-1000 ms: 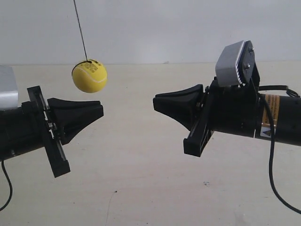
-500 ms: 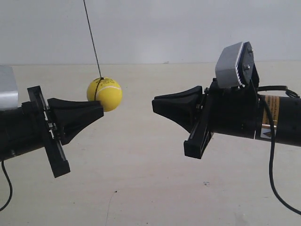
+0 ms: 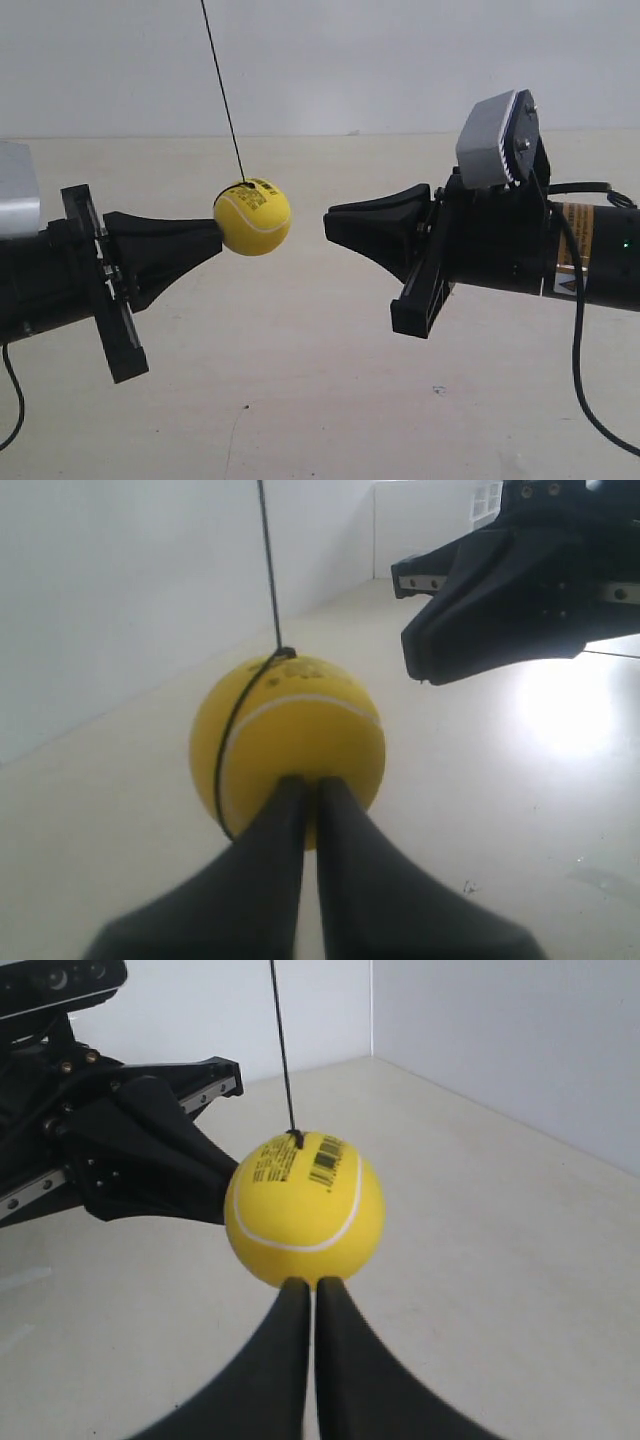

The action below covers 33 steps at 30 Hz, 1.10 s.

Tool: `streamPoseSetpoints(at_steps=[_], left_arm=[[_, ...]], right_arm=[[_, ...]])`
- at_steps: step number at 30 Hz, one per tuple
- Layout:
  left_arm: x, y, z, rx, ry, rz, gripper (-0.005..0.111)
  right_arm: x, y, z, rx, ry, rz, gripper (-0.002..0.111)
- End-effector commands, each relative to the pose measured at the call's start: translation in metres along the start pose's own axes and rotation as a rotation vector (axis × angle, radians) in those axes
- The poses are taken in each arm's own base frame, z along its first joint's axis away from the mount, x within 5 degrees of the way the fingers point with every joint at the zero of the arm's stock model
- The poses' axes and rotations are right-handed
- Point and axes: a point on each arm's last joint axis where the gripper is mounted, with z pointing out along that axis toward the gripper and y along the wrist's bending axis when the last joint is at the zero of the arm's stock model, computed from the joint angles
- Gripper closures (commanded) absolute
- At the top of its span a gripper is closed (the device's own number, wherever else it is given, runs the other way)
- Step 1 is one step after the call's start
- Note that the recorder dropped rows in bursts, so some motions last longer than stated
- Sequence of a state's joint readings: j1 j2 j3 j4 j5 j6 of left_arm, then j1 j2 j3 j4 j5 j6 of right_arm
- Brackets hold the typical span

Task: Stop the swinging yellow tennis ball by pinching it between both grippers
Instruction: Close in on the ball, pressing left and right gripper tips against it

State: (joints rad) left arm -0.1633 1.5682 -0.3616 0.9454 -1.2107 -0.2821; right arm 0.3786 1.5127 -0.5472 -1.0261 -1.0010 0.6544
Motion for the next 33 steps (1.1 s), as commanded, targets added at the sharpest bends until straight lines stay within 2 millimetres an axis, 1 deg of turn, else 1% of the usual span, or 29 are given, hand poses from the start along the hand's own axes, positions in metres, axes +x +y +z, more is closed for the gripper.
streamPoseSetpoints(at_steps=[1,6,9,13,16,19,20,23,27,33], left_arm=[[0.0,0.0,0.001,-0.008,-0.012,0.002,0.102],[0.0,0.0,0.001,-0.01,-0.013,0.003,0.102],[0.0,0.0,0.001,-0.011,-0.013,0.002,0.102],[0.003,0.002,0.001,-0.033,0.023,-0.002,0.102],[0.0,-0.002,-0.001,-0.019,0.019,0.015,0.102],[-0.007,-0.003,-0.011,-0.105,0.022,0.029,0.102],[-0.011,-0.006,-0.015,-0.122,0.025,0.057,0.102],[-0.016,-0.008,-0.019,-0.136,0.032,0.08,0.102],[-0.013,0.001,-0.023,-0.249,0.086,0.043,0.102],[-0.014,0.0,-0.022,-0.238,0.072,0.044,0.102]], right_arm=[[0.0,0.0,0.001,-0.003,0.004,-0.007,0.108],[0.002,0.001,0.001,-0.019,0.018,-0.002,0.108],[0.01,-0.001,0.005,-0.038,0.033,0.027,0.108],[0.01,-0.002,0.006,-0.04,0.009,-0.013,0.108],[0.01,-0.002,0.006,-0.038,0.008,-0.021,0.108],[0.01,-0.002,0.006,-0.038,0.008,-0.021,0.108],[0.01,-0.002,0.006,-0.038,0.008,-0.021,0.108],[0.01,-0.002,0.006,-0.038,0.008,-0.021,0.108],[0.01,-0.002,0.006,-0.038,0.008,-0.021,0.108],[0.01,-0.002,0.006,-0.038,0.008,-0.021,0.108]])
